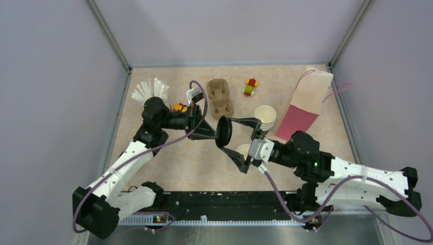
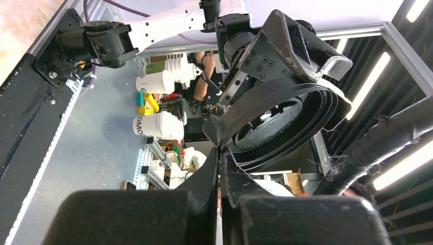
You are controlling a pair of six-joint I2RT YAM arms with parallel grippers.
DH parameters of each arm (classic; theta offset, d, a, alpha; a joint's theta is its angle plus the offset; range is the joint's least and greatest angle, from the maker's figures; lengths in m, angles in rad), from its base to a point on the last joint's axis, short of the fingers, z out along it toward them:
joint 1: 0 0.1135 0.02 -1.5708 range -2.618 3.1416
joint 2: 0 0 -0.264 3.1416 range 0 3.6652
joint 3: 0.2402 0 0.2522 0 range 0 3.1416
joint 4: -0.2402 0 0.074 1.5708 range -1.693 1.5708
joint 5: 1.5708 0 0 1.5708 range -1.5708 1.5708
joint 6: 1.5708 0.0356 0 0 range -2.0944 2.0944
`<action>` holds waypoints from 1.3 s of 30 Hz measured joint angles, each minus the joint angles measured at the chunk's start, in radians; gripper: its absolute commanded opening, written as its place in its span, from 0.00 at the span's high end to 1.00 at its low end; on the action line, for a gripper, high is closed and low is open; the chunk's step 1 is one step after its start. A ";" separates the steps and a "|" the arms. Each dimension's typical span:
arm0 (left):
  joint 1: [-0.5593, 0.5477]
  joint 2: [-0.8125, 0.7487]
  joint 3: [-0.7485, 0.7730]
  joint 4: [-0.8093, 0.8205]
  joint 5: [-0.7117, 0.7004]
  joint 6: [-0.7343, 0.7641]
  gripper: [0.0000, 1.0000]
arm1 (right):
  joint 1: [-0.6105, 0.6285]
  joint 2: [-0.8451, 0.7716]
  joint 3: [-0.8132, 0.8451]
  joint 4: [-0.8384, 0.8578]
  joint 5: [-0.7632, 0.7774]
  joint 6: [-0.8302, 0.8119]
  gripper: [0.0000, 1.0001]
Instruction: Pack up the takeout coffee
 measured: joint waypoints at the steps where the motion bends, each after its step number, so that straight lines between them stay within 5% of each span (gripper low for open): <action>1: 0.000 0.000 0.000 0.001 0.001 0.000 1.00 | 0.000 0.000 0.000 0.000 -0.002 0.001 0.12; 12: 0.000 0.000 0.000 0.002 0.007 -0.003 1.00 | -0.001 0.012 0.002 0.019 -0.007 0.001 0.18; 29: 0.000 0.001 -0.021 0.050 0.035 -0.048 1.00 | -0.005 0.006 0.013 -0.034 -0.027 0.001 0.11; 39: 0.000 0.021 -0.021 0.051 0.056 -0.048 1.00 | -0.005 0.010 0.018 -0.050 -0.013 -0.005 0.20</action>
